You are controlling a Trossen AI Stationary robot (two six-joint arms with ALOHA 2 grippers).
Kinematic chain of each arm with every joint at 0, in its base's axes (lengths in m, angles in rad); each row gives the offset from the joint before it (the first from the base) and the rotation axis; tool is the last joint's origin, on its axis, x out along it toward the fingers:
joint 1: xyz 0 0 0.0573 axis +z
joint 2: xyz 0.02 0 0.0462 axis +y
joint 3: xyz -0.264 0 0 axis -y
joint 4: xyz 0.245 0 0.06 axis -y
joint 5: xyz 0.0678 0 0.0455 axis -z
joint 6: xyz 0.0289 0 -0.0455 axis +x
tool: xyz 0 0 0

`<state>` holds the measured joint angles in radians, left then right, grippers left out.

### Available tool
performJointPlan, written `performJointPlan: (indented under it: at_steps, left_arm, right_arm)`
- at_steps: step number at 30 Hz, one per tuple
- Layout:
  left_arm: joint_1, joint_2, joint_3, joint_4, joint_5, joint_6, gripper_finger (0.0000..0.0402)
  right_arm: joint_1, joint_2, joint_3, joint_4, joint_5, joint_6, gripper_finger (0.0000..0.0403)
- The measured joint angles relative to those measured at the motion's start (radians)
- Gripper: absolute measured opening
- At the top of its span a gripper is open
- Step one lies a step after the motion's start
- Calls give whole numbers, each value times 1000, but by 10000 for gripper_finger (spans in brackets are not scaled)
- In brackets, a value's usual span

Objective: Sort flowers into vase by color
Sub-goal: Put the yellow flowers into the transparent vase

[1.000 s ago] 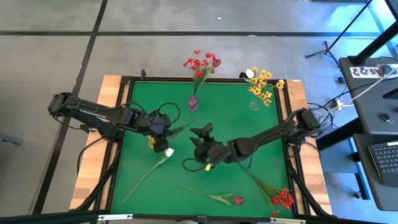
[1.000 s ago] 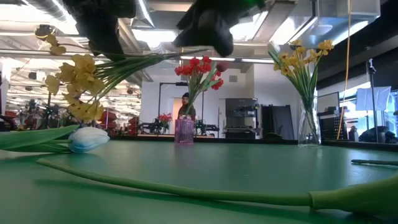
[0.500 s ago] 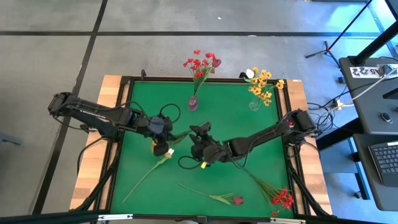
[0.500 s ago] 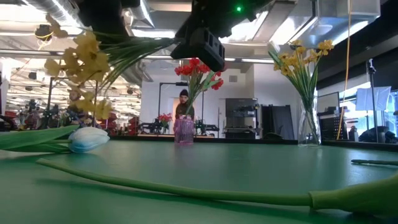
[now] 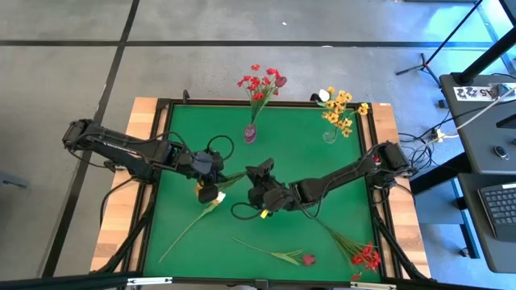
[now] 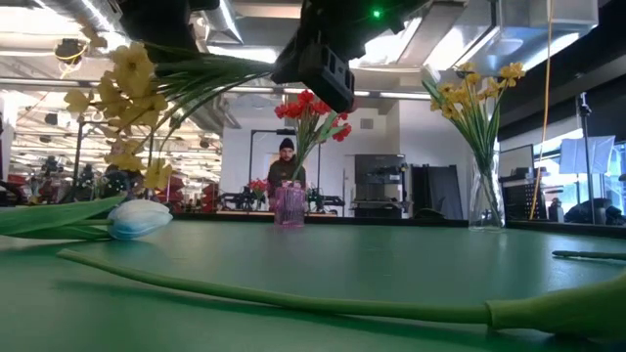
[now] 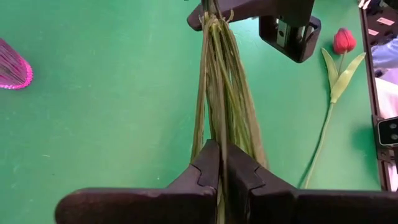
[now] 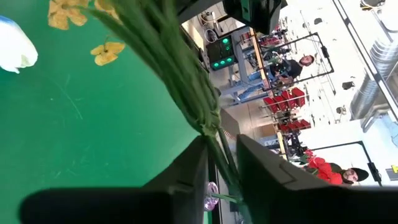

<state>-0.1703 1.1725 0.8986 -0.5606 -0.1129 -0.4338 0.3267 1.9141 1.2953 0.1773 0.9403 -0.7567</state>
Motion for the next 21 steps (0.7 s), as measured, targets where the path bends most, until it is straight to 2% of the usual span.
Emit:
performJointPlan:
  at_steps: [6,11,15,21]
  left_arm:
    - [0,-1,0,-3,-1,0,0]
    - [0,-1,0,-3,-4,33,6]
    - [0,-2,0,-3,-11,75,37]
    - [0,-2,23,-13,-108,108,96]
  right_arm:
    - [2,0,-1,-8,-3,-1,32]
    - [2,0,-1,-25,-6,0,17]
    - [2,0,-1,-70,-11,34,22]
    - [1,-2,-1,-154,-9,81,17]
